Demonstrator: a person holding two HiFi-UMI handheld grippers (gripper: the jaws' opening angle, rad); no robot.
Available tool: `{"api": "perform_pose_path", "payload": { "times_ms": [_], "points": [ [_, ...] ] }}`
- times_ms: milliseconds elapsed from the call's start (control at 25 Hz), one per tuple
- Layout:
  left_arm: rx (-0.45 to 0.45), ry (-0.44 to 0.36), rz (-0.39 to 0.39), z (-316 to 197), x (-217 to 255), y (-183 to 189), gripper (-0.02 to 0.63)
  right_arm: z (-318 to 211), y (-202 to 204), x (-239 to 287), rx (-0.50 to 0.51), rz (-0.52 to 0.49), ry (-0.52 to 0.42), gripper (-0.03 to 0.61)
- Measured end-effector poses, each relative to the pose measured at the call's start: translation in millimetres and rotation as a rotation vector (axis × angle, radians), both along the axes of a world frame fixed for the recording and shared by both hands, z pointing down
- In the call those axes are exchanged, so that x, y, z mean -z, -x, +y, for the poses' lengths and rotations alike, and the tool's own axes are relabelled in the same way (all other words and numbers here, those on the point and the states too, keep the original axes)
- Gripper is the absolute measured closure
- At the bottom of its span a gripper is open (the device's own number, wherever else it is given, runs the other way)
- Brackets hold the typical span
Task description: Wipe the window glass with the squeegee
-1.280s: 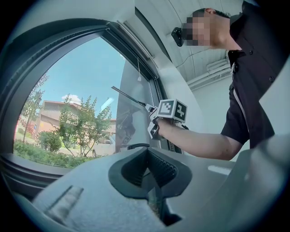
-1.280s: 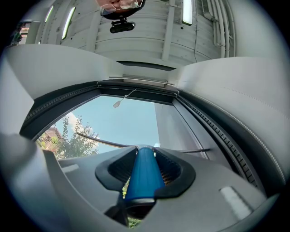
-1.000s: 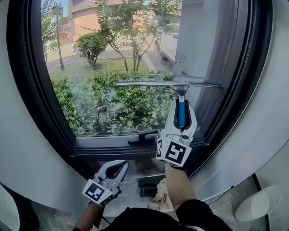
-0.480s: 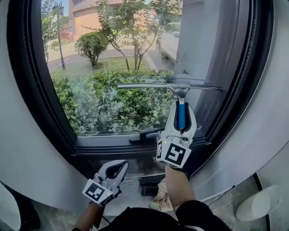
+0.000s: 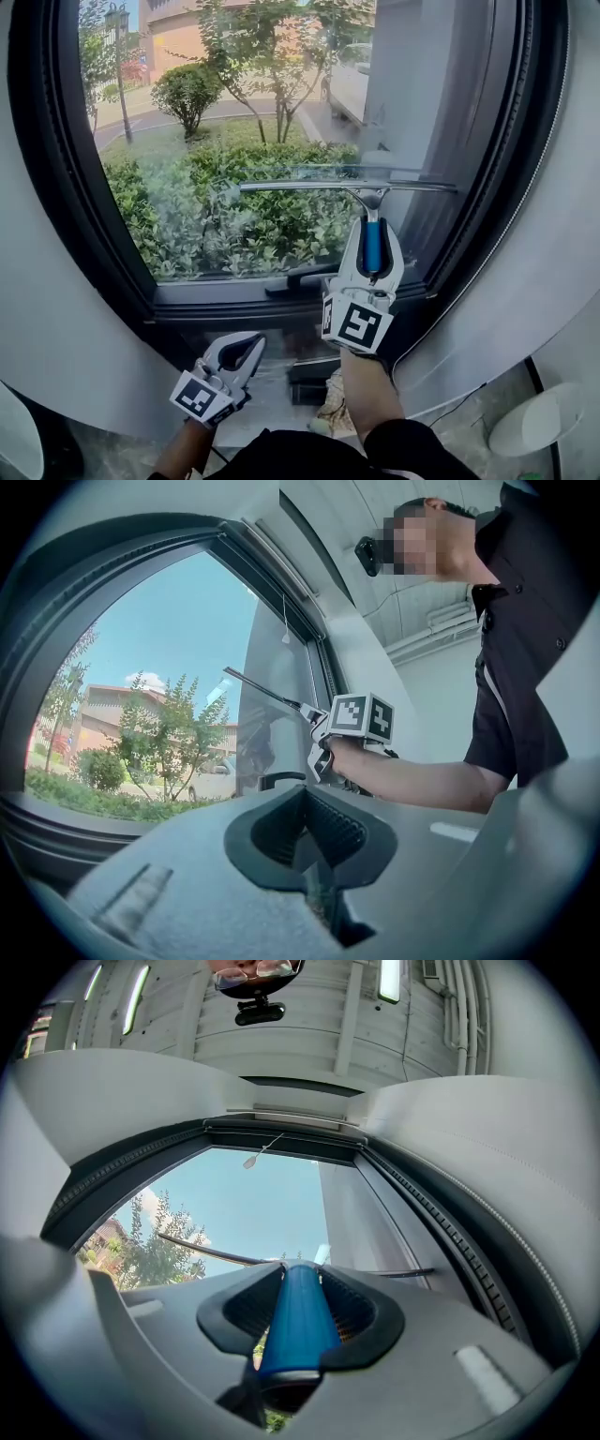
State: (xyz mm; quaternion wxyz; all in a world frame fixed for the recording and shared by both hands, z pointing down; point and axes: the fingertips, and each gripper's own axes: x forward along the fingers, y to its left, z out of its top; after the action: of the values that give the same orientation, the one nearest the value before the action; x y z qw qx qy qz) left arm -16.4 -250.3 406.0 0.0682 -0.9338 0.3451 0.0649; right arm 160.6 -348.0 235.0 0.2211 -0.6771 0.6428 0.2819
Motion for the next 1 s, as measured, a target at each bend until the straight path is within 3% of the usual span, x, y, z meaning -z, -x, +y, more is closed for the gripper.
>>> {"api": "perform_pose_path", "payload": {
  "times_ms": [1000],
  "points": [
    [-0.008,0.032,0.001,4,-10,-3,0.615,2,-1,-23,-0.003,0.019,0.049,0.443]
  ]
}}
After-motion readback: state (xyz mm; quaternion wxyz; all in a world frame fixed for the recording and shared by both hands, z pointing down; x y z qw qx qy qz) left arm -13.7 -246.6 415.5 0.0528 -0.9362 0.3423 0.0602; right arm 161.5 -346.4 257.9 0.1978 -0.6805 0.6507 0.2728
